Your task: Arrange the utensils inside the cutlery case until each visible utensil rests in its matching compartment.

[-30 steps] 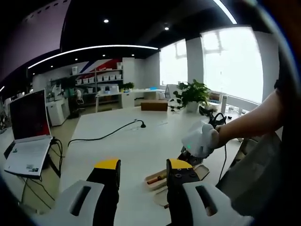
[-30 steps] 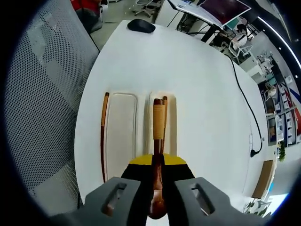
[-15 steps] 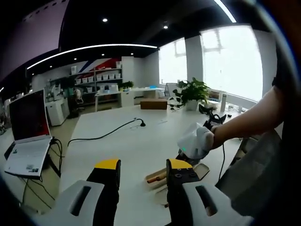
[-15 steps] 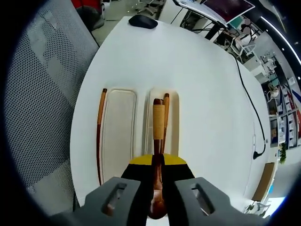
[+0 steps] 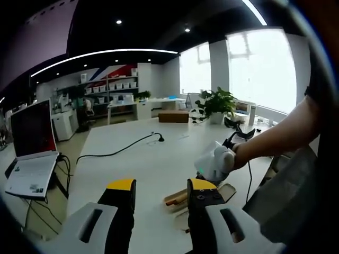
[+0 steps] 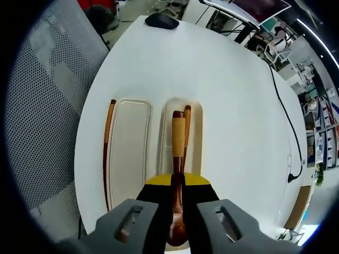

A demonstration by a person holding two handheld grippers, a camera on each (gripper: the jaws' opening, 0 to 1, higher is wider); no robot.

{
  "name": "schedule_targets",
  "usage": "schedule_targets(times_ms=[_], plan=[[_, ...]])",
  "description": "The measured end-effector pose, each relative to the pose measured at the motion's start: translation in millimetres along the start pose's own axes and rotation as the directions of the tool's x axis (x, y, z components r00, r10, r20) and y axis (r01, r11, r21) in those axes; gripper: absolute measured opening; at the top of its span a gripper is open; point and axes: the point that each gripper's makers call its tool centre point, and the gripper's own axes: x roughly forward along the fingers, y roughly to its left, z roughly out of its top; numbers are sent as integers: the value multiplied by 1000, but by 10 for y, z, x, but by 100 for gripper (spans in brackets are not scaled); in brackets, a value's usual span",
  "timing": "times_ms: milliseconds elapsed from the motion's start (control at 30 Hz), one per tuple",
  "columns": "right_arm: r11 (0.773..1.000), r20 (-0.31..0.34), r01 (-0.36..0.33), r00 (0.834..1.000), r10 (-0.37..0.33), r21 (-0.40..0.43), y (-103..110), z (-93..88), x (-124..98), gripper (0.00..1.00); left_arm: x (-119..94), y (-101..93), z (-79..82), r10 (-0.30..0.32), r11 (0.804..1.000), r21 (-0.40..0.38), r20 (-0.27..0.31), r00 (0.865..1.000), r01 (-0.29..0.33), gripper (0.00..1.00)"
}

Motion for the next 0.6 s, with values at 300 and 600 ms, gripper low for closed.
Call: schedule_targets(times_ms=[300, 600], plan=[[1000, 3, -8, 1000, 8, 4, -10, 2, 53, 1, -1, 0, -4, 0, 1000, -2, -3, 1000, 0, 39], [1000, 12, -12, 1000, 12, 1, 0, 31, 90, 1, -1, 4, -2, 3, 1000, -3, -3, 1000, -3, 39]])
